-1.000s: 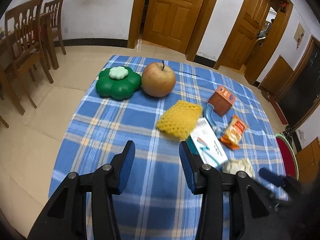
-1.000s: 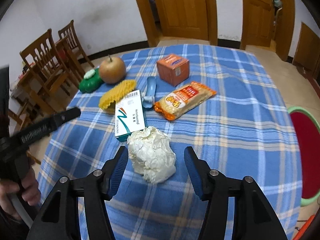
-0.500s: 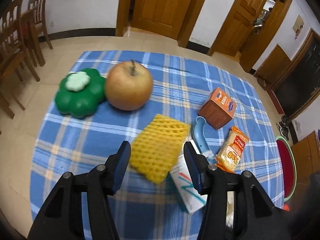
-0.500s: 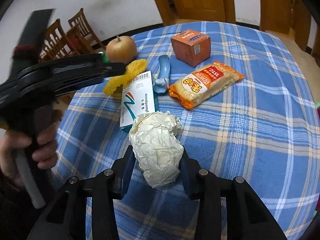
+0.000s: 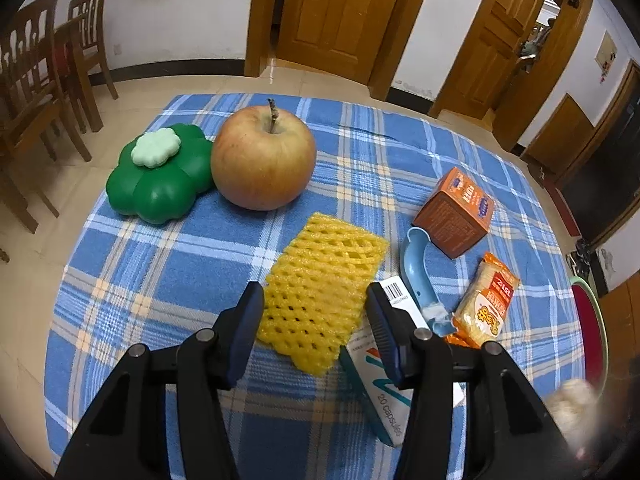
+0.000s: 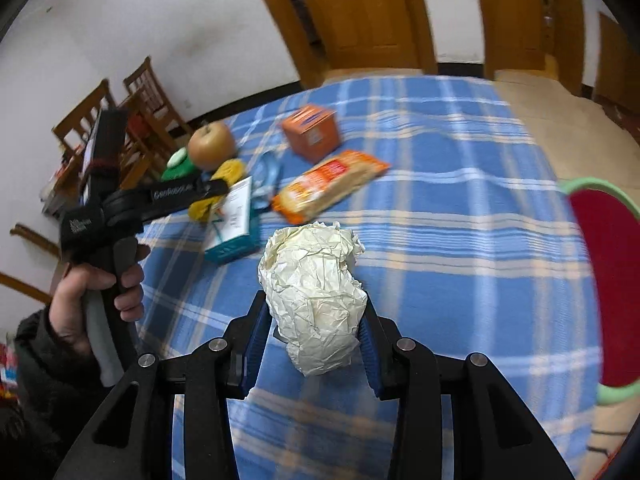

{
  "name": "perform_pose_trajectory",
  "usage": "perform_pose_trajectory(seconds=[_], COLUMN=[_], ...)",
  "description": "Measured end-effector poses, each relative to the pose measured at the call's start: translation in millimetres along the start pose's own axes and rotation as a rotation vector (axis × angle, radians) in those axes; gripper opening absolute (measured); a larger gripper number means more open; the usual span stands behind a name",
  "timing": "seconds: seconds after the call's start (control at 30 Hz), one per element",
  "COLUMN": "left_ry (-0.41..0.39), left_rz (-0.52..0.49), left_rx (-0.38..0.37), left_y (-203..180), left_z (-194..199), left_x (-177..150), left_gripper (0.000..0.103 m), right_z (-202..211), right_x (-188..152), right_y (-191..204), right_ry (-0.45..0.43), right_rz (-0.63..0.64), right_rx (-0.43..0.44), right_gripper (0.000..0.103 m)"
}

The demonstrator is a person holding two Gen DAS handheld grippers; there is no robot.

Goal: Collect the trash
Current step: 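Grasp the yellow foam net pad with the left gripper, then carry the crumpled paper and yellow foam pad over the red bucket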

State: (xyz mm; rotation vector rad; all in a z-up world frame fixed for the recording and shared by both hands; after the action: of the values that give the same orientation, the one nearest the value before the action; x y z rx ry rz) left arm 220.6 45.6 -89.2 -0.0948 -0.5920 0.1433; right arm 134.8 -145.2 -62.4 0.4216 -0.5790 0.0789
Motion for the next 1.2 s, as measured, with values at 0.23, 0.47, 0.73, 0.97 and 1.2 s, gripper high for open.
perform_pose_trajectory(seconds=[0.23,0.47,0.73,0.97,1.2], left_ry=[-0.011,-0.013,-0.012,-0.072,-0.140], left_rz=[0.020,0.072,0.103,0.137,0.095], left_rx=[0.036,0.052,0.021,-0.059,-0.117], left_y=[7.9,25.3,29.7,32.3,18.3], left_z=[4.6,4.5,3.7,33.9,91.2], left_x=[-1.7,-3.7,-3.7,-12.5,-21.1], left_gripper=[0.053,0.054,0.023,0.017,0.017], right_z=[68.0,102.7,135.1,154.9,161.6], right_x=[4.7,0.2,-4.1,-7.4,-13.1], right_y=[-43.8,-74.6,-82.9,-81.5,-76.1], right_ry=[-0.120,-0.154,-0.176,-0.232,-0.271], right_rz=[-0.060,-0.150,-0.176,-0.175,-0.183], right_rx=[-0.131,-0.188,-0.233,-0.248,-0.223], right_gripper=[0.043,0.043,0.043,0.043,0.043])
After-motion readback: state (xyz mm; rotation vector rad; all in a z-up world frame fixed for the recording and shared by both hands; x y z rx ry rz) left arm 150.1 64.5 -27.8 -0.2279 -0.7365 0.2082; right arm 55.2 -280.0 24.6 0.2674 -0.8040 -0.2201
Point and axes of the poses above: each gripper's, at about its wrist camera, not at the fingertips, and z roughly against the way its jaws point, y to its left, x to its top, the point moved 5 cm from there along -z, roughly the way its jaws point, and after that the axes turned 4 degrees about x, right-handed, at the moved point
